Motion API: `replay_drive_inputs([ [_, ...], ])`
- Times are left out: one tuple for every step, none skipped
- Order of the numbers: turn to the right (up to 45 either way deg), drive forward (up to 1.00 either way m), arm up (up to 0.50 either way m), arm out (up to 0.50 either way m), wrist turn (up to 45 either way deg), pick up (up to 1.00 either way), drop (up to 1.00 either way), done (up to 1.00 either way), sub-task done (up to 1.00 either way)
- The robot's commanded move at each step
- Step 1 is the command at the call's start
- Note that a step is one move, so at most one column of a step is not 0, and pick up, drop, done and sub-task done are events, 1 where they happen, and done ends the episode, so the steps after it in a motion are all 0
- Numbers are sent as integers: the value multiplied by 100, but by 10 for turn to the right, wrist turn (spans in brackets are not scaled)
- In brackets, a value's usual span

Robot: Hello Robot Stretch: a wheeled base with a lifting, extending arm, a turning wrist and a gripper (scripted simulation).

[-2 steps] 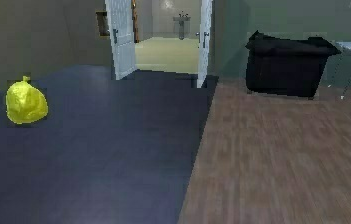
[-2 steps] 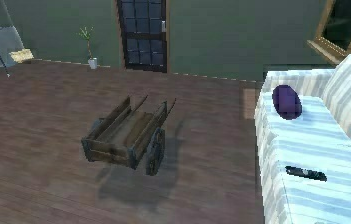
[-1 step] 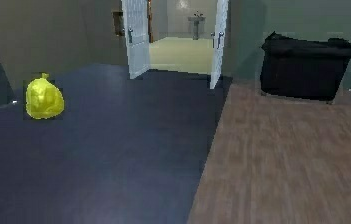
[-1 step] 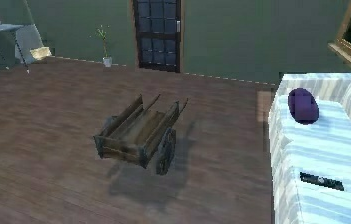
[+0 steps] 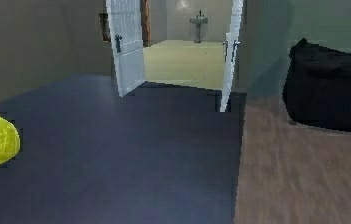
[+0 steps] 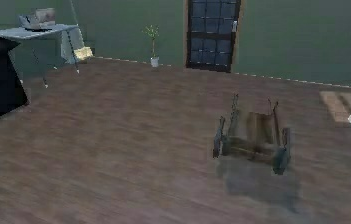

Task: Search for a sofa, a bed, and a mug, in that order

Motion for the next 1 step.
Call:
replay_drive_inputs([
  [0,100,0,0,0,0,0,0,0],
])
